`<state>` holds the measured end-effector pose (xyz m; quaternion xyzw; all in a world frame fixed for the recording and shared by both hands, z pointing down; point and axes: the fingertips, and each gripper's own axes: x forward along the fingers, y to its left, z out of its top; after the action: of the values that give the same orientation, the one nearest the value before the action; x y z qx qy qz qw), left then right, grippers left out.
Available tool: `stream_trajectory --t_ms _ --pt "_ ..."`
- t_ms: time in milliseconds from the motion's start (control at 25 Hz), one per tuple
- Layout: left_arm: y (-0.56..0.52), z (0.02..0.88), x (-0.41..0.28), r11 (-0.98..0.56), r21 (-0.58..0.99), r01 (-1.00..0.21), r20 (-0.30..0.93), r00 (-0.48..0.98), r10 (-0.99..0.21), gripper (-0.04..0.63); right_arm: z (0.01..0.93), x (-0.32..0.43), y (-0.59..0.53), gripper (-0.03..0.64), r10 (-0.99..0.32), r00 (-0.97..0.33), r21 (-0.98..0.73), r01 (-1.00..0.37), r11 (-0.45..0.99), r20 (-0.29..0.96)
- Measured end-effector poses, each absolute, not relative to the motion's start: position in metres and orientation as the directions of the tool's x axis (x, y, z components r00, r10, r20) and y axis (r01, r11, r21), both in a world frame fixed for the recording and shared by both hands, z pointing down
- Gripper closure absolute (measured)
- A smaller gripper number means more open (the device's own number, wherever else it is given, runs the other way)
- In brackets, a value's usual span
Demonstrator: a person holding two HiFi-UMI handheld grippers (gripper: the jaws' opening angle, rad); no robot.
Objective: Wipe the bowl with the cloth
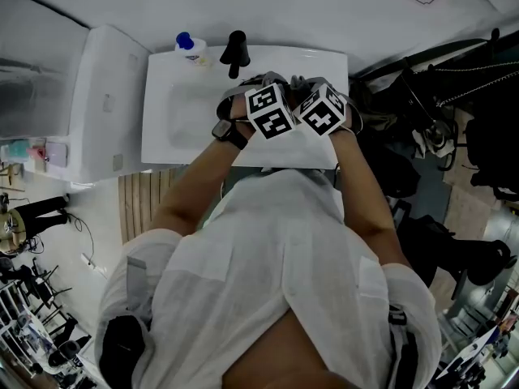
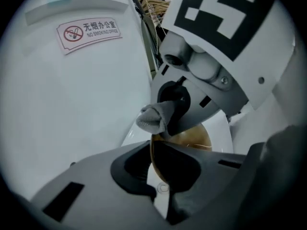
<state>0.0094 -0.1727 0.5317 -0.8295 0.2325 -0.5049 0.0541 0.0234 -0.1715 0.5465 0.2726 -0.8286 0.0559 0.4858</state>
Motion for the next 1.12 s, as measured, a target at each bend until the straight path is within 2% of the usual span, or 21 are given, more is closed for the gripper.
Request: stream_trajectory --t_ms 80,160,320,520,760,920,1000,1120 --pt "-0.170 0.532 0.012 -0.896 -0.334 -0.294 0.819 0.379 -0.430 0.574 0.548 0.021 -0.171 0.566 -0.384 -0.382 0.176 -0.478 0.860 0.841" --pt "-0.173 0.529 0.014 -0.886 -0.342 -0.314 0.803 0.392 -0.449 0.577 0.547 0.020 -0.174 0.568 -0.390 -0.401 0.151 -0.511 0.846 0.829" --pt "-0.182 0.517 0.012 -0.836 -0.336 -0.433 0.727 0.446 -0.522 0.577 0.539 0.023 -0.187 0.571 -0.434 -0.507 -0.006 -0.655 0.755 0.744" --pt "-0.188 0.506 0.008 -0.771 -0.280 -0.572 0.645 0.483 -0.593 0.573 0.530 0.028 -0.194 0.560 -0.497 -0.578 -0.188 -0.753 0.631 0.648" --pt "-0.190 0.499 0.000 -0.677 -0.271 -0.684 0.563 0.458 -0.689 0.571 0.531 0.037 -0.193 0.551 -0.570 -0.598 -0.392 -0.801 0.453 0.564" --pt "-0.194 0.496 -0.012 -0.588 -0.143 -0.796 0.510 0.450 -0.733 0.571 0.537 0.042 -0.189 0.563 -0.605 -0.624 -0.568 -0.759 0.319 0.493" --pt "-0.192 0.500 -0.016 -0.571 -0.089 -0.816 0.515 0.453 -0.728 0.568 0.541 0.041 -0.185 0.569 -0.598 -0.629 -0.586 -0.752 0.302 0.498" --pt "-0.189 0.508 -0.016 -0.601 -0.081 -0.795 0.547 0.468 -0.694 0.560 0.544 0.039 -0.181 0.574 -0.563 -0.612 -0.501 -0.786 0.362 0.555"
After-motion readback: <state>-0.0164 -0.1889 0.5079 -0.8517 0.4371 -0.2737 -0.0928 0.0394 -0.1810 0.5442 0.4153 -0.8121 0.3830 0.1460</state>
